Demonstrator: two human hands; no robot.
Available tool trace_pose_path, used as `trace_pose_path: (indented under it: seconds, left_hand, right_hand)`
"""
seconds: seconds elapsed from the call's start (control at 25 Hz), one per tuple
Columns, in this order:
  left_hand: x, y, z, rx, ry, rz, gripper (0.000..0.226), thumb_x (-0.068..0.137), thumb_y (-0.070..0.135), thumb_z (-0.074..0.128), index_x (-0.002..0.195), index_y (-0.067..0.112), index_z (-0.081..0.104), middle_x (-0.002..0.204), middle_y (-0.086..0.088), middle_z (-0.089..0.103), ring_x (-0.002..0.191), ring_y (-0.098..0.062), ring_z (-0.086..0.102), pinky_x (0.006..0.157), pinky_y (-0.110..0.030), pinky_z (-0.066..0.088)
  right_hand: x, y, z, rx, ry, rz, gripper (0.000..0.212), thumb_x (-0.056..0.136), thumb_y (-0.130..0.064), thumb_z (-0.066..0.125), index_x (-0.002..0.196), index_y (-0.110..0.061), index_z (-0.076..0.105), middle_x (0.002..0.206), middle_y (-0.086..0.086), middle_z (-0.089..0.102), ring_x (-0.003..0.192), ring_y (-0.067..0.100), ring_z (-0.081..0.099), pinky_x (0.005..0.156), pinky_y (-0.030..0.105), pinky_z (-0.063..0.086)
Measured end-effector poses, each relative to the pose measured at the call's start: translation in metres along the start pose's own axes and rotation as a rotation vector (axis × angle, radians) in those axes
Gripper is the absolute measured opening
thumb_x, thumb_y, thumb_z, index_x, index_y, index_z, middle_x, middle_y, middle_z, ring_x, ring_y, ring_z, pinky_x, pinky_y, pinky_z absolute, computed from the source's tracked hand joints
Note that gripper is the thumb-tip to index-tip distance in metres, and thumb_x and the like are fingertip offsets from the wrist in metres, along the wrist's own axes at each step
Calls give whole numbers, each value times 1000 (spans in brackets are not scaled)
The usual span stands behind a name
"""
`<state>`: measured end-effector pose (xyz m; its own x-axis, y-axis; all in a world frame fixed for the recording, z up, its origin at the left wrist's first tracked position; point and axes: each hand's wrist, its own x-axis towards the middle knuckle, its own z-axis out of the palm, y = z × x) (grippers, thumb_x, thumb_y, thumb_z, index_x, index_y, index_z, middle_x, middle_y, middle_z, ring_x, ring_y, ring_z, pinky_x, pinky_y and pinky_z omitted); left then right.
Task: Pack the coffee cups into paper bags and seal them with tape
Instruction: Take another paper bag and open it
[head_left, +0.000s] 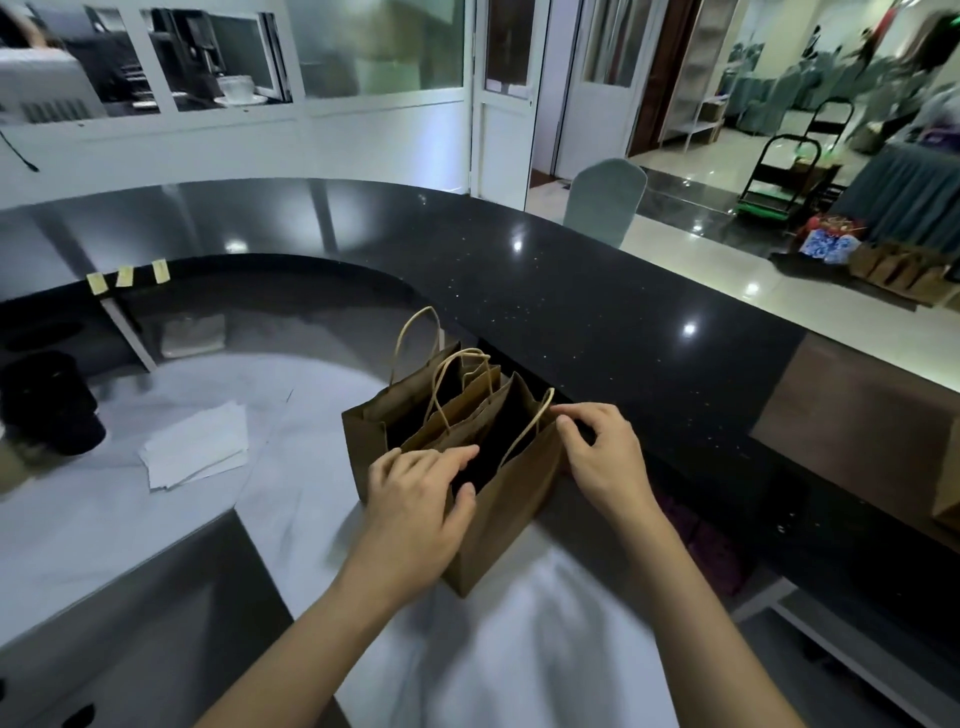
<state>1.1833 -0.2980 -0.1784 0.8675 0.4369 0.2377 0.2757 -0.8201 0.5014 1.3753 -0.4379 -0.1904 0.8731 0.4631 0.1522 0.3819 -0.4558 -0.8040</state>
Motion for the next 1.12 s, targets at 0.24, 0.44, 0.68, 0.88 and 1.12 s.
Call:
trace_pose_path:
  seconds: [0.24,0.44,0.68,0.88,1.12]
  left_hand:
    - [-7,-10,7,52,-14,-37,49,92,52,24,128,41,55,122,24,59,124,-6,46,115,-37,19]
    - [-13,-14,6,62,-23,-64,43,94,50,27,124,40,55,115,21,57,118,-8,43,106,-32,29]
    - [-21,-24,-2,53,13,-82,24,101,45,38,113,39,57,103,23,57,108,-5,46,101,-30,32]
    - [-26,-27,-6,115,99,-102,11,96,44,55,103,38,61,92,21,60,105,-5,55,114,-37,24]
    - [-44,-28,-6,163,56,-123,9,93,37,63,99,38,70,116,18,63,127,-11,48,118,-42,16]
  right_hand:
    - [-8,10,-2,-41,-4,24,22,101,-37,53,114,-37,70,107,-10,63,107,11,59,98,40,51]
    - [5,4,-4,-36,-1,-44,23,103,-36,52,117,-40,70,122,-11,54,120,11,51,100,29,42]
    - [1,7,-3,-144,-99,-55,30,103,-45,50,109,-31,75,119,-12,61,115,11,54,101,41,47]
    - [-21,4,-24,-225,-117,43,25,102,-40,54,89,-32,74,89,-13,59,90,11,58,73,31,46]
    - [-38,-4,-35,-266,-263,71,19,96,-21,65,101,-39,70,94,-17,58,88,2,56,67,19,42]
